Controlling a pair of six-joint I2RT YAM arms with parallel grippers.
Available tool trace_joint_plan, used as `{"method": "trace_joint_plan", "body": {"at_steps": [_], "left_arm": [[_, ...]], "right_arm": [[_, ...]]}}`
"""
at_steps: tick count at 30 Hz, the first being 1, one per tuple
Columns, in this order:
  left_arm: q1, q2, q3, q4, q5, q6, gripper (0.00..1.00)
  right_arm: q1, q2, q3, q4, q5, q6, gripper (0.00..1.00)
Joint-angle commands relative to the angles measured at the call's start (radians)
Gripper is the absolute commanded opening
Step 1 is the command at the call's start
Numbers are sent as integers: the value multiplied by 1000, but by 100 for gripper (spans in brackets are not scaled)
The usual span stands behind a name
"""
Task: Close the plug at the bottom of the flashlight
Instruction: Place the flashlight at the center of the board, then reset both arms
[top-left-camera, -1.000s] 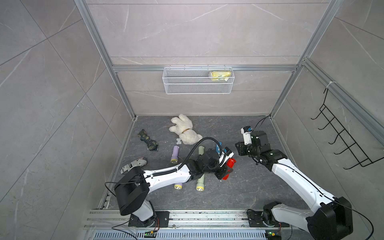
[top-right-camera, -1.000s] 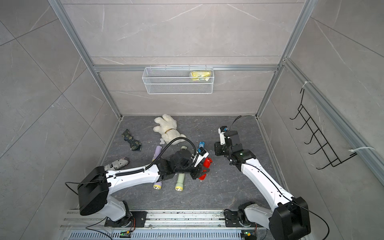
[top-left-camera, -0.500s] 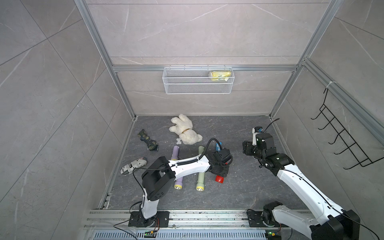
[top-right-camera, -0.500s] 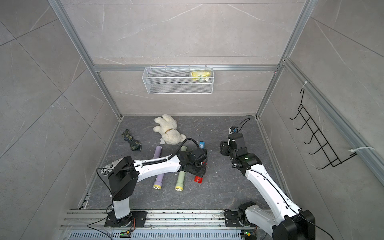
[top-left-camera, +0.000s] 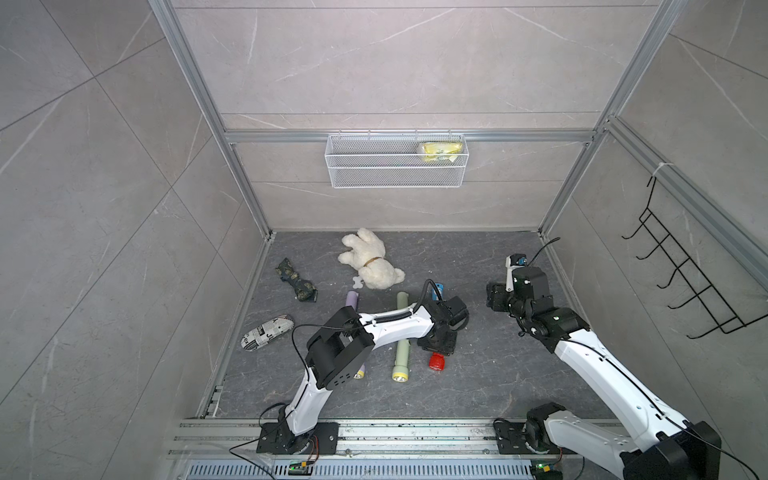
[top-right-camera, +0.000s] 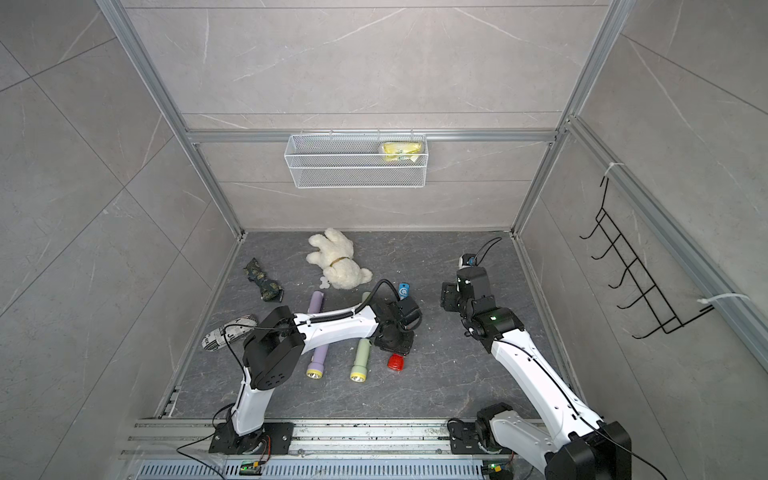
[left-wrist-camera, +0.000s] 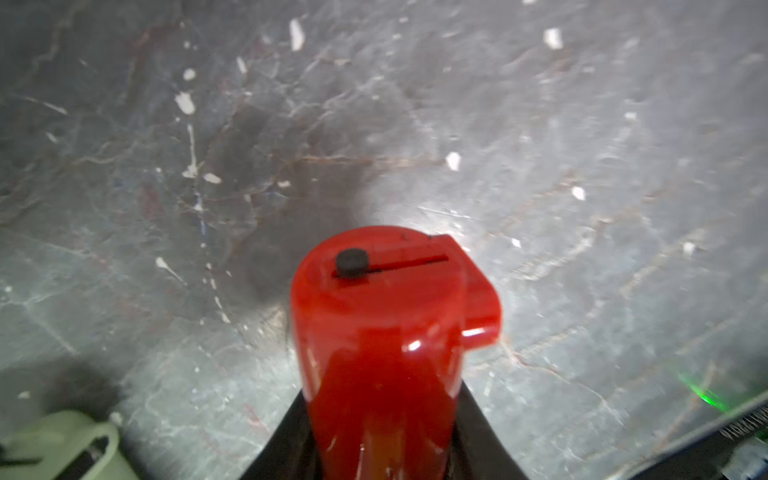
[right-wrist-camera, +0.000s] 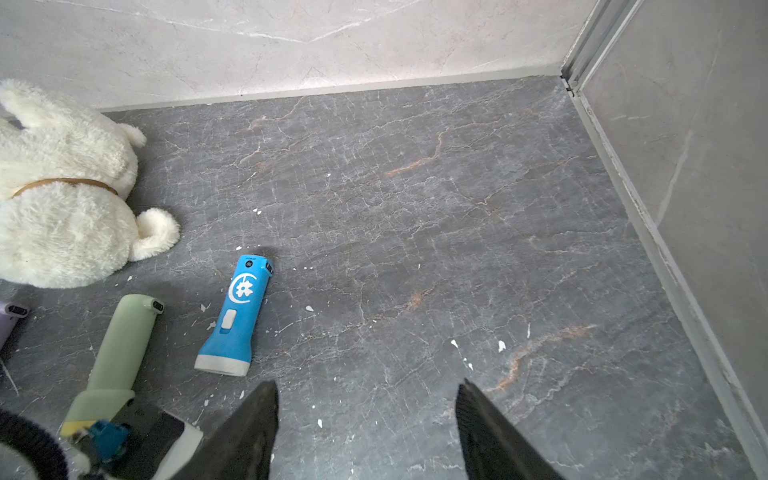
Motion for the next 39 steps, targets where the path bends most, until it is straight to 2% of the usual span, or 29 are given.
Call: {"method": "trace_joint_plan", "body": {"at_steps": [1, 4, 6, 9, 10, 11, 14, 15, 17, 19, 22, 26, 31, 34, 39], "left_arm": [[24, 1, 12, -16, 39, -25, 6], [26, 10, 16, -20, 50, -26, 10], [25, 20, 22, -24, 56, -25, 19], [25, 29, 37, -31, 65, -19, 19], [25, 31, 40, -34, 64, -17, 22], [26, 33, 44, -35, 66, -16, 30], [25, 35, 49, -39, 67, -14, 37], [27, 38, 52, -39, 68, -13, 48], [27, 36, 56, -39, 70, -12, 53], [27, 34, 64, -42, 73, -9, 74], [31, 25, 84, -48, 71, 1, 98], [48, -17, 108, -66, 47, 24, 99], [98, -136, 99, -84, -38, 83, 100], [166, -238, 45, -74, -86, 135, 99], [349, -444, -137, 35, -206, 268, 100]], "right_arm": [[-4, -24, -12, -16, 23, 11, 71], [-4, -19, -12, -13, 22, 11, 71], [-3, -15, -12, -14, 20, 11, 71], [-3, -13, -12, -14, 23, 10, 71], [-4, -14, -12, -13, 25, 9, 71], [-5, -15, -11, -15, 27, 9, 71], [-6, -22, -12, -18, 32, 8, 72], [-5, -24, -12, -16, 32, 8, 72], [-5, -24, -11, -16, 33, 6, 72], [-5, -19, -10, -13, 34, 5, 72], [-5, 1, -9, -11, 42, 5, 73], [-9, 48, -19, 22, 101, 3, 74], [-25, 121, -102, 196, 219, -18, 76], [-28, 157, -202, 393, 282, -69, 76], [-33, 229, -362, 747, 334, -158, 76]]}}
